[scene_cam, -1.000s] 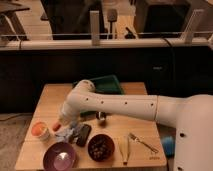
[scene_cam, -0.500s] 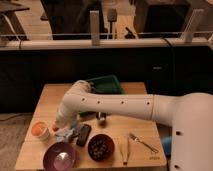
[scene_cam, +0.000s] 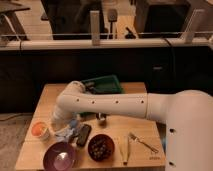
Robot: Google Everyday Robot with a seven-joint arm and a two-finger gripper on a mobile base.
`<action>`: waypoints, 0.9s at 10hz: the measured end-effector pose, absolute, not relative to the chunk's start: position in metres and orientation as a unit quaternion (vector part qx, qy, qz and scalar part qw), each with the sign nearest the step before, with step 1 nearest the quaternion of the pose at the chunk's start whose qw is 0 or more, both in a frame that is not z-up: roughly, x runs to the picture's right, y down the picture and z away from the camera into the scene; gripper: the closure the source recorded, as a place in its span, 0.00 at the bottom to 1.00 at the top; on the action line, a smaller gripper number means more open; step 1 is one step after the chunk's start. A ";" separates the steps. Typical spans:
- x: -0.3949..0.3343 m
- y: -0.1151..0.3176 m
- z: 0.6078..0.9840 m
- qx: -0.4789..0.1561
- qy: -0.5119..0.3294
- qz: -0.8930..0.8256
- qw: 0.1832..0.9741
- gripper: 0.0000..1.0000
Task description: Place pepper in plastic cup
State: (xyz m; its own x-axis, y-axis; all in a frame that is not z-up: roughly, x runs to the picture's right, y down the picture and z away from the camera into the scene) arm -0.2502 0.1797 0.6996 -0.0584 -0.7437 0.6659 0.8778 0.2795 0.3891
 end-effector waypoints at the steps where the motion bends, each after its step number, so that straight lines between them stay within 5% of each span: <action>1: -0.252 0.182 0.698 -0.080 -0.419 -0.598 0.679 0.91; 4: -0.257 0.187 0.693 -0.084 -0.418 -0.604 0.674 0.83; 9: -0.269 0.163 0.721 -0.124 -0.362 -0.564 0.732 0.32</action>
